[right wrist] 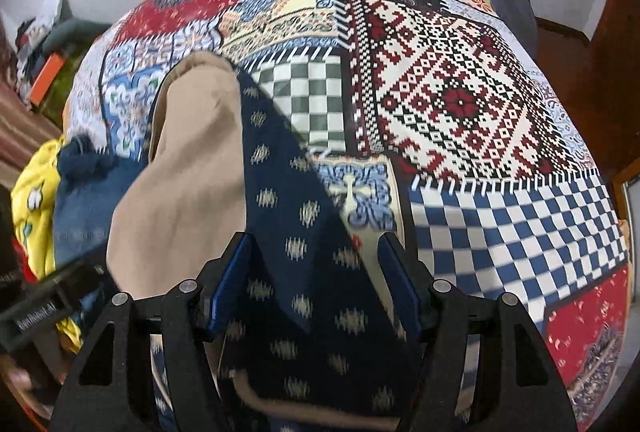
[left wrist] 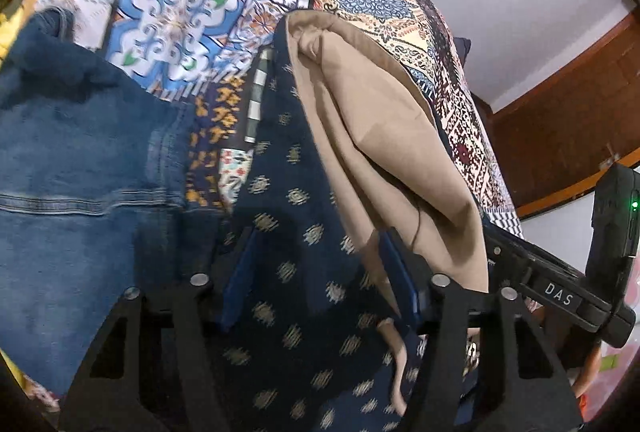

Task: Fold large clothes

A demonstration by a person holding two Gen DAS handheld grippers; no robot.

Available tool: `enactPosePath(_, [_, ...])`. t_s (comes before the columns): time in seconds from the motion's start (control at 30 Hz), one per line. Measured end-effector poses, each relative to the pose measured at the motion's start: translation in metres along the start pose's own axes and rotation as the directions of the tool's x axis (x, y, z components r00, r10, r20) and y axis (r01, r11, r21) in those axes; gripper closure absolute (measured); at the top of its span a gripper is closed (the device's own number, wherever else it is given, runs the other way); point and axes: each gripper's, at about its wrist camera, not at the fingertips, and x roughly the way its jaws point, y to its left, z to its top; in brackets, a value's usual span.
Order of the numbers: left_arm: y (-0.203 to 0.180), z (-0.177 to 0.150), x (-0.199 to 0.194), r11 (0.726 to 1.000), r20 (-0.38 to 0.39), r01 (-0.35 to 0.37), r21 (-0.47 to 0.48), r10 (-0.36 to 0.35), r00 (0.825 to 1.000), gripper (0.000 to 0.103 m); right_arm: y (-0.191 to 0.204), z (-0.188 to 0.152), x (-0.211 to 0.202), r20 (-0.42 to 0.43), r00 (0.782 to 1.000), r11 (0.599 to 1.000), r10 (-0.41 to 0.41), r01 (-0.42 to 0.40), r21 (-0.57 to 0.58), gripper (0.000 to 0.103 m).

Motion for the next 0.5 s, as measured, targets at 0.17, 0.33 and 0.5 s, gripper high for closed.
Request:
enactPosePath(0.17, [-0.004,-0.003,0.011,0.996,0.041,-0.079,0.036,0.077,0.996,0.059,0.002,0.004,0.002,0.007,1.0,1.0,0.001,-0.001,0.028,0.04])
enactPosePath(0.33, [-0.001,-0.005,0.006,0.997,0.061,-0.069,0.027,0.068,0.996,0.082,0.015,0.009,0.009,-0.007,0.999,0.999,-0.038,0.038,-0.025,0.038])
enactPosePath(0.5, [-0.017,-0.01,-0.006,0.983,0.081,-0.138,0.121,0.129,0.988,0.096,0.023,0.007,0.008,0.032,0.995,0.987,-0.092,0.095,-0.128,0.062])
